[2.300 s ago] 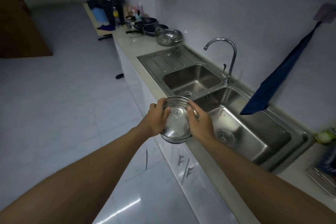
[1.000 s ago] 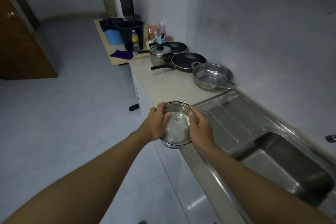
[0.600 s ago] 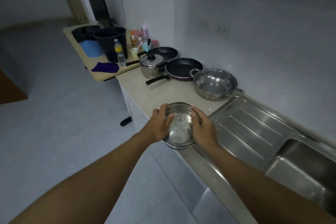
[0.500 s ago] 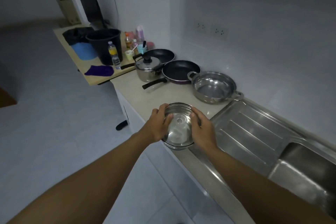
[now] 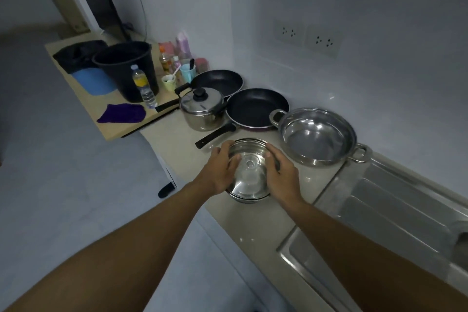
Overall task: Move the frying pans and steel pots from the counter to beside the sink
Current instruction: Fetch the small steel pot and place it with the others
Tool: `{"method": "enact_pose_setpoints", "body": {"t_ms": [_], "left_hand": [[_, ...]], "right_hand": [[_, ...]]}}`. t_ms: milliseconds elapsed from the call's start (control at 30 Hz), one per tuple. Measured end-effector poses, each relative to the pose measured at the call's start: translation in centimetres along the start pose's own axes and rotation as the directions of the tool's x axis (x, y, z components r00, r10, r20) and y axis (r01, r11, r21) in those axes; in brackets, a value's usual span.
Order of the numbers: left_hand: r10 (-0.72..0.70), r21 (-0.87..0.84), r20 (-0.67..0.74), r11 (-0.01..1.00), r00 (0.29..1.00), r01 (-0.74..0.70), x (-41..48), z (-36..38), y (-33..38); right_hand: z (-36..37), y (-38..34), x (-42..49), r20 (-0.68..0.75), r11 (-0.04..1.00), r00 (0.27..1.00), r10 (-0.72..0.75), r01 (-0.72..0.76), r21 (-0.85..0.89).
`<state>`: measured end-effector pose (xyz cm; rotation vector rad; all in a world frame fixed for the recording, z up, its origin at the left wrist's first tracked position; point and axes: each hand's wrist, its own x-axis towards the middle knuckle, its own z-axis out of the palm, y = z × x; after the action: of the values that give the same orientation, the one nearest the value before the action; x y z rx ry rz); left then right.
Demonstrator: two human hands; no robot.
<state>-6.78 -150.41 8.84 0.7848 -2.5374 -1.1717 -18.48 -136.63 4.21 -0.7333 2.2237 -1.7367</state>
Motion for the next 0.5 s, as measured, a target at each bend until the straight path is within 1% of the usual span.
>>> {"method": "enact_pose_setpoints", "body": {"t_ms": [267, 433, 500], "left_hand": [[0.04, 0.036, 0.132, 0.998, 0.99, -0.045, 8.8, -0.6, -4.2], [0.115, 0.032, 0.206, 0.992, 0.972, -0.125, 13.8, 0.2, -7.7], [0.106, 0.037, 0.24, 0.992, 0.965, -0.119, 15.3, 0.8, -9.3]], "right_hand": [[4.6, 3.1, 5.6, -0.144, 0.998, 0.988, 0.059, -0.063, -0.021], [7.4, 5.2, 7.6, -0.253, 0.988, 0.958, 0.135, -0.149, -0.039], [8.5, 5.8, 8.0, -0.283, 0.98, 0.943, 0.175, -0.196, -0.045]]}}
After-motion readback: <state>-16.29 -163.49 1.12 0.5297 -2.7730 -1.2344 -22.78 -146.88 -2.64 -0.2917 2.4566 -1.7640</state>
